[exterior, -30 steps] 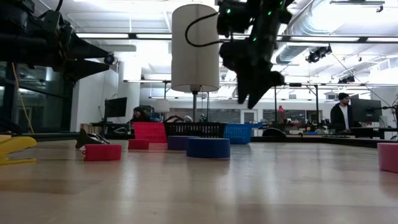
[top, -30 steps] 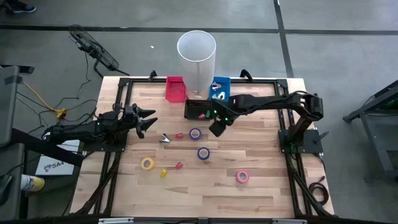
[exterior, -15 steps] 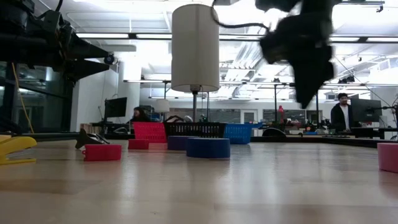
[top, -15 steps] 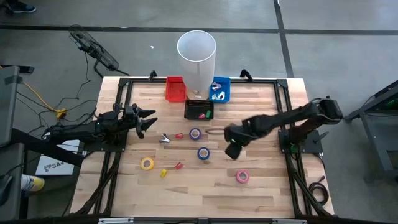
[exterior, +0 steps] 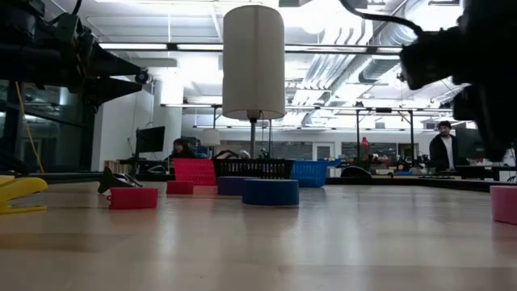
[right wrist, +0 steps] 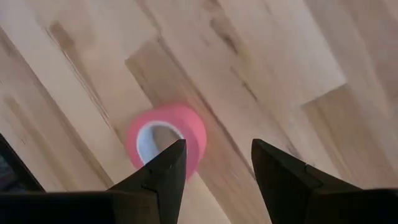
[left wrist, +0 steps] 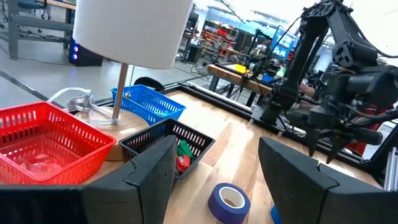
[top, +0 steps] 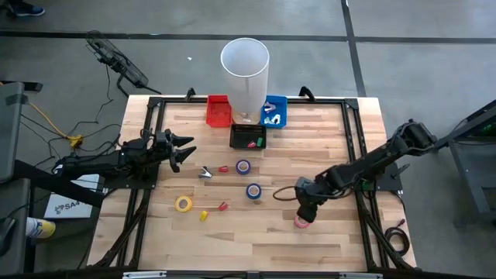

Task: Pick and place Stapler, Stapler remover, tape
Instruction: Put the pink tape into the red bin

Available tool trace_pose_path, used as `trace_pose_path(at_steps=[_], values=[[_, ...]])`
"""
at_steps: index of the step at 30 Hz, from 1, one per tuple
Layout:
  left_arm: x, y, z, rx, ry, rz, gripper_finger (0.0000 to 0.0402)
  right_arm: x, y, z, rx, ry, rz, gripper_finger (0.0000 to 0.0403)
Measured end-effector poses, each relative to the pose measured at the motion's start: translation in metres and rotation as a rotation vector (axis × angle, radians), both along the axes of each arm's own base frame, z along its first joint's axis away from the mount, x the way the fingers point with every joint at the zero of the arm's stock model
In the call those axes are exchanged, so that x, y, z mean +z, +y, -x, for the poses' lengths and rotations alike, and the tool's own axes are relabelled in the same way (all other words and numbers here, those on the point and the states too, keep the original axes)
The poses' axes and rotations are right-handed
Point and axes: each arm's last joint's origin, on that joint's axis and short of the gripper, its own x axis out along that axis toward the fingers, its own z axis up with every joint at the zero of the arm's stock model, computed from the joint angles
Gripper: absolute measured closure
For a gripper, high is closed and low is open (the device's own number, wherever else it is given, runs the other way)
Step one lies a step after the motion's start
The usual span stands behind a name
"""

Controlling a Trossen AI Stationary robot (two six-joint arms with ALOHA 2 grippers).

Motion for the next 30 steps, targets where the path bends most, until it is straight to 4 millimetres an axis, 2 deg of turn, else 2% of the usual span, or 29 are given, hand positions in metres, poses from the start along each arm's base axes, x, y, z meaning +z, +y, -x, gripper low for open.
trace_pose_path(at_steps=[8, 15, 23, 26, 30], values=[[0.000, 0.000, 0.000, 0.000, 0.000, 0.000, 0.0176, -0.005, 0.016, 0.005, 0.032, 0.015, 0.013, 0.0230], [0.000, 0.000, 0.000, 0.000, 0.000, 0.000, 0.0176, -0.026, 0.029, -0.004, 0.036, 0.031, 0.008, 0.0230], [0.000, 0.000, 0.000, 0.000, 0.000, 0.000, 0.0176, -0.048, 0.032, -0.010, -0.009, 0.104, 0.048, 0.0232], [0.000, 0.000, 0.000, 0.000, 0.000, 0.000, 0.0176, -0.049, 0.031, -0.010, -0.030, 0.107, 0.064, 0.0244], [0.000, 0.000, 0.000, 0.000, 0.000, 0.000, 0.0176, -0.049, 0.030, -0.010, -0.035, 0.107, 0.081, 0.0283]])
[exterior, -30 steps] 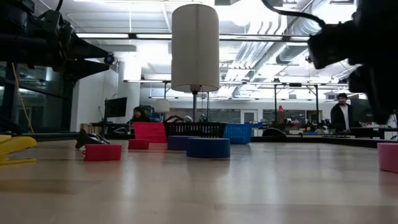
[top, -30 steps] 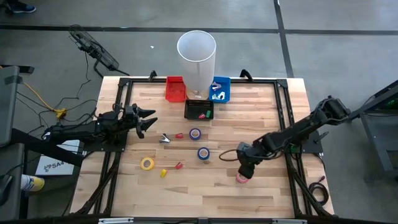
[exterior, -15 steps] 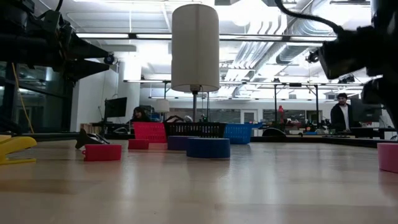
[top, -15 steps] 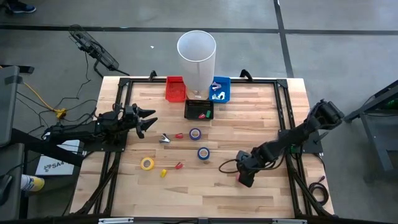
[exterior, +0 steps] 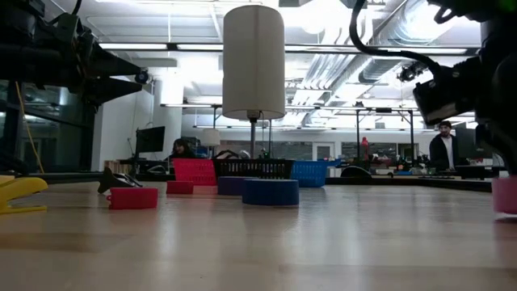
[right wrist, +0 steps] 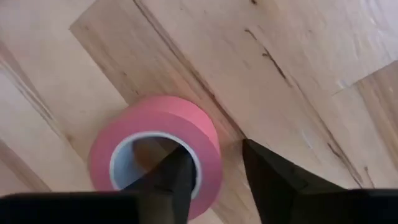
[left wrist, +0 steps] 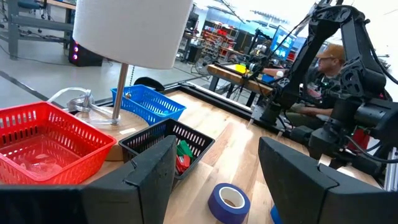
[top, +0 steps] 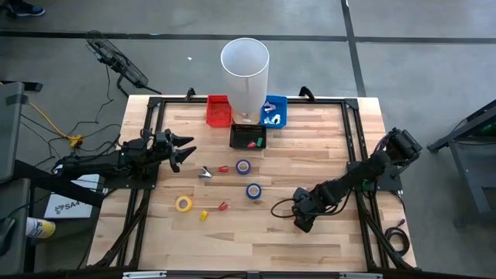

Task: Pick and place Stapler, Stapler remover, tape
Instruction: Put the pink tape into the red bin

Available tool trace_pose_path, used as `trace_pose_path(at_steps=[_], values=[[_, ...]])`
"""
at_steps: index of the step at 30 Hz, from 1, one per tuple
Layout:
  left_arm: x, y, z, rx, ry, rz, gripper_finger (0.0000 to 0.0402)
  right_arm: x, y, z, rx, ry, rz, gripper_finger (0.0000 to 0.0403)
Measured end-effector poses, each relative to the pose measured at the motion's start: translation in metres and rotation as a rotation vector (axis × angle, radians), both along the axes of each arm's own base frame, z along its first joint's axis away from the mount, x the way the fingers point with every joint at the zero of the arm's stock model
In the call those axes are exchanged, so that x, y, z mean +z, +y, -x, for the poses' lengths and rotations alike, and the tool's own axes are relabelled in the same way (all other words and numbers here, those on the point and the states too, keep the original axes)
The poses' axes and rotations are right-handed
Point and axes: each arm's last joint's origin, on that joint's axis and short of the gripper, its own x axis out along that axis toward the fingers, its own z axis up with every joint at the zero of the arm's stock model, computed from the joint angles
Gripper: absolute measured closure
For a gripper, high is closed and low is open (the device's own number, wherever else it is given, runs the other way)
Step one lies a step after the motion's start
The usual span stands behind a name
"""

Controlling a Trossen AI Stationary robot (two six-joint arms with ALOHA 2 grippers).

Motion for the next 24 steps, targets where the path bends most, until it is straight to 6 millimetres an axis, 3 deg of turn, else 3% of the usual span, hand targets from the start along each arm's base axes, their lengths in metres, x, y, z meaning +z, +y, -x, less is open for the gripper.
trace_pose_path(at_steps=[6, 14, 24], values=[[0.000, 0.000, 0.000, -0.001, 0.000, 0.000, 0.0176, 0.001, -0.005, -0.001, -0.006, 0.002, 0.005, 0.0369], [0.000, 0.000, 0.000, 0.000, 0.000, 0.000, 0.0176, 0.024, -0.028, -0.011, -0.086, -0.152, 0.034, 0.0372], [0.000, 0.000, 0.000, 0.005, -0.003, 0.000, 0.0176, 0.078, -0.074, -0.031, -0.064, -0.598, 0.209, 0.0372]])
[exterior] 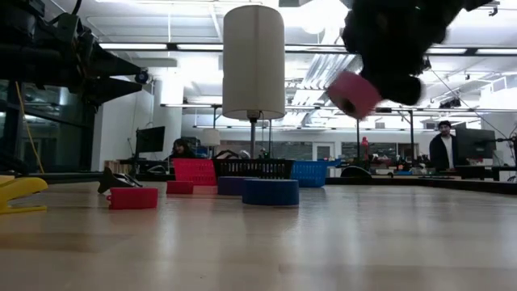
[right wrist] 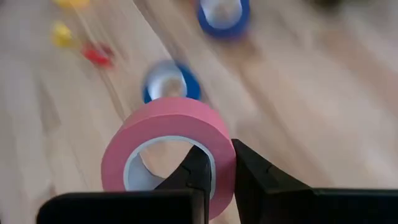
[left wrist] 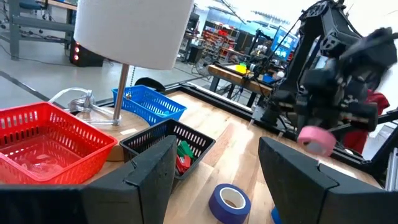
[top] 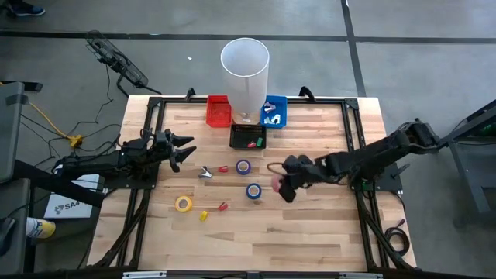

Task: Pick and place Stapler, Stapler remover, tape
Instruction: Put the pink tape into the red bin

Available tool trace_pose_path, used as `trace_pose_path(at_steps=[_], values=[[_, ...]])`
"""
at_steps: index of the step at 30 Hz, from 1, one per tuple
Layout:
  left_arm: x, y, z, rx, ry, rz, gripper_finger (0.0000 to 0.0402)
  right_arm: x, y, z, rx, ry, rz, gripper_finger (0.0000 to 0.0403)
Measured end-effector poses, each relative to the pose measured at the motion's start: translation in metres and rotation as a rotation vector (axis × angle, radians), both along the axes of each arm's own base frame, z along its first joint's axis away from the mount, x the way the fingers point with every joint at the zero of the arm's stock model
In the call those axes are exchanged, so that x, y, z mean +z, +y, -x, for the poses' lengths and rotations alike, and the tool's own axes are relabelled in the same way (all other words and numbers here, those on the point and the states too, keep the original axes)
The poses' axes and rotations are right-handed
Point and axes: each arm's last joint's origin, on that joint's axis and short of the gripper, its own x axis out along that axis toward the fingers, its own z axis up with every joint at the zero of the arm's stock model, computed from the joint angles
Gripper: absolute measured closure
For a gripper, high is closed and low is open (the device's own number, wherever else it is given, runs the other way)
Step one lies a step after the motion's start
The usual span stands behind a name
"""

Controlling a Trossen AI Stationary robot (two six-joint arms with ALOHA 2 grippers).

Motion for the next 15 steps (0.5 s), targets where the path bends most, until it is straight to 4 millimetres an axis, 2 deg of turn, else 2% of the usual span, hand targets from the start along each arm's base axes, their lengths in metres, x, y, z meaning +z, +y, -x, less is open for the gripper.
trace_pose_path(at_steps=[8, 12, 15], values=[[0.004, 0.000, 0.000, -0.008, -0.042, -0.004, 0.0176, 0.032, -0.036, -0.024, 0.070, -0.331, 0.158, 0.0372], [0.005, 0.000, 0.001, 0.017, -0.055, -0.001, 0.0176, 0.041, -0.057, -0.030, 0.059, -0.426, 0.162, 0.0372], [0.009, 0.001, 0.001, 0.019, -0.124, 0.068, 0.0176, 0.044, -0.069, -0.031, 0.081, -0.463, 0.164, 0.0372]])
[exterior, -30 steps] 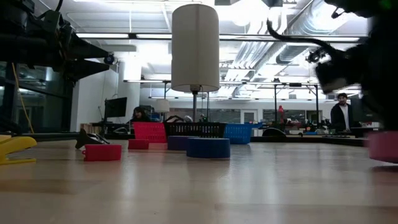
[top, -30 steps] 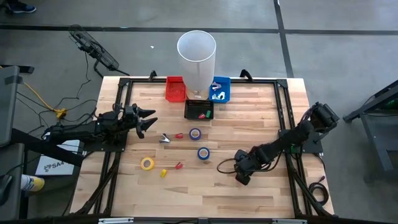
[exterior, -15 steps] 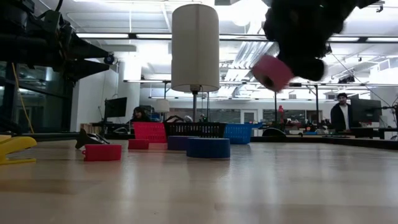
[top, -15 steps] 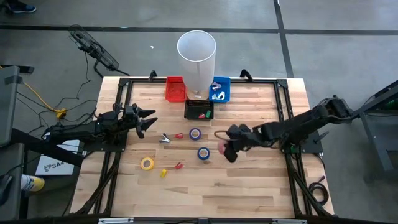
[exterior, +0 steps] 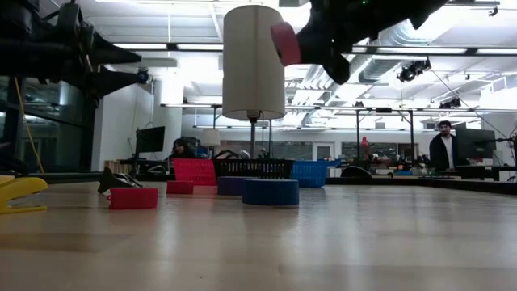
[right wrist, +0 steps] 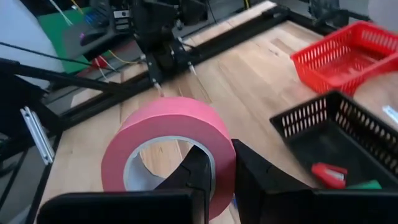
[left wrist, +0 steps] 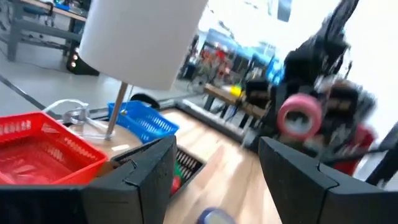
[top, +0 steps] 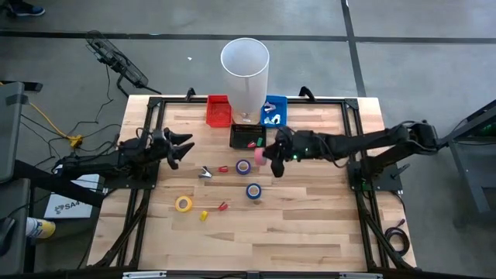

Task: Pick and place Stapler, Stapler remover, tape
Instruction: Put the pink tape into the red bin

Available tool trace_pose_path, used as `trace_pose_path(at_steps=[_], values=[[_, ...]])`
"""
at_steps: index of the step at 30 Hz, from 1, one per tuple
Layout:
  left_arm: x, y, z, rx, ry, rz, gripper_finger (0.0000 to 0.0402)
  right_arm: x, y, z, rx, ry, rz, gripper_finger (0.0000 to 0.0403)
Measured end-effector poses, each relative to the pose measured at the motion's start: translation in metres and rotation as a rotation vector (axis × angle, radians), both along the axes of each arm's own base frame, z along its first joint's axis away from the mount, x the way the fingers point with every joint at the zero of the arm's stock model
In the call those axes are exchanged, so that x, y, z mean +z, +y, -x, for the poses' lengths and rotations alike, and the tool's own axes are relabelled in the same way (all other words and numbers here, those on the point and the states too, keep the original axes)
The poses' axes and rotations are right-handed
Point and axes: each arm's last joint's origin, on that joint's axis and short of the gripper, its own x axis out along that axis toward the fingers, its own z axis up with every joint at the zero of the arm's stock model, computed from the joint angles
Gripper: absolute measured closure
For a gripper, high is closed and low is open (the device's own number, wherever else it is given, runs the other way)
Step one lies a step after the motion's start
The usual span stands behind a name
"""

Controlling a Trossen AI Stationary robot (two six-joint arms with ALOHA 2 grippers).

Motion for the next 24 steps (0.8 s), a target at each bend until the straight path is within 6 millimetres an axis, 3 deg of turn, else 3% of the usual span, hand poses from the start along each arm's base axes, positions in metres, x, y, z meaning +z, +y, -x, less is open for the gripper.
trace_pose_path(at_steps=[7, 12, 18, 24], values=[[0.017, 0.001, 0.003, 0.030, -0.139, 0.059, 0.0176, 0.007, -0.021, -0.001, 0.095, -0.068, 0.040, 0.0372], [0.042, 0.001, 0.000, 0.031, -0.199, 0.074, 0.0176, 0.018, -0.034, -0.001, 0.170, -0.187, 0.034, 0.0372], [0.061, 0.003, -0.024, 0.022, -0.180, 0.073, 0.0177, 0.028, -0.048, 0.001, 0.241, -0.290, 0.033, 0.0372], [0.086, 0.005, -0.064, -0.060, -0.156, 0.075, 0.0177, 0.049, -0.057, -0.002, 0.291, -0.303, 0.054, 0.0372]])
